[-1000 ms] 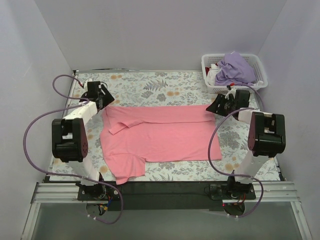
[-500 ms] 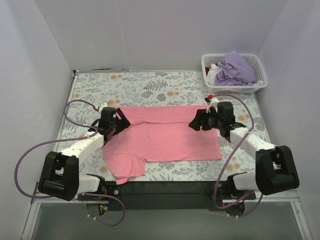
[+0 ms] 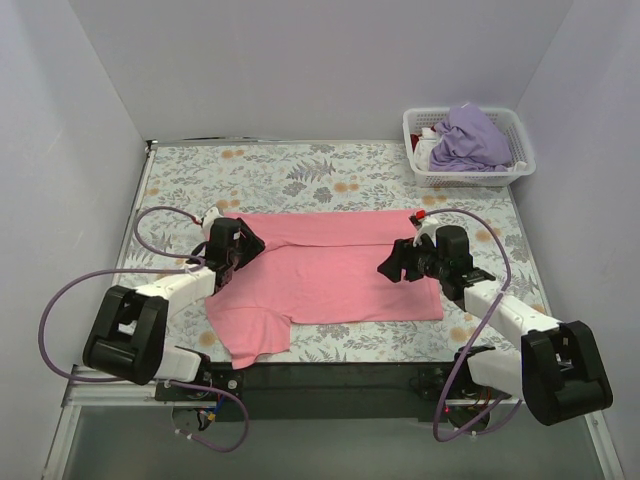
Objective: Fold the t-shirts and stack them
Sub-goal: Fold the tshirt
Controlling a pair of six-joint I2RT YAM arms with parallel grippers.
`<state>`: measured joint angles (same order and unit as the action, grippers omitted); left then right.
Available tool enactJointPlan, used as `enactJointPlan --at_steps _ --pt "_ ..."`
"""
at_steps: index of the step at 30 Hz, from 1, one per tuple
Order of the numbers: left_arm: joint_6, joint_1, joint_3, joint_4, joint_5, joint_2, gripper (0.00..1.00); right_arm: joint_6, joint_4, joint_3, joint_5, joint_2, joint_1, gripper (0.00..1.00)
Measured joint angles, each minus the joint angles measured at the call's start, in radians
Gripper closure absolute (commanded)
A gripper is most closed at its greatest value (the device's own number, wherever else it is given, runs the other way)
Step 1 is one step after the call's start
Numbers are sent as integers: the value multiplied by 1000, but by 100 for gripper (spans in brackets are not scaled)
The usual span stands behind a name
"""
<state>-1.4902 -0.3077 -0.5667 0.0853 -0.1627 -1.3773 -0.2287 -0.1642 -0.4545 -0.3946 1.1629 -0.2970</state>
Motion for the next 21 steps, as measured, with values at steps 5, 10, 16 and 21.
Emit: enactJointPlan --at_steps 5,10,16,21 --pt "-14 -9 0 35 -10 -37 46 0 -14 12 2 -26 0 30" --pt "-23 -16 0 50 -15 -83 45 0 -19 14 7 -39 0 30" --pt "-29 -26 -13 66 -16 -112 47 0 -24 28 7 -44 0 30" --pt "-35 -50 -26 68 -16 -120 58 1 -26 29 7 -44 0 31"
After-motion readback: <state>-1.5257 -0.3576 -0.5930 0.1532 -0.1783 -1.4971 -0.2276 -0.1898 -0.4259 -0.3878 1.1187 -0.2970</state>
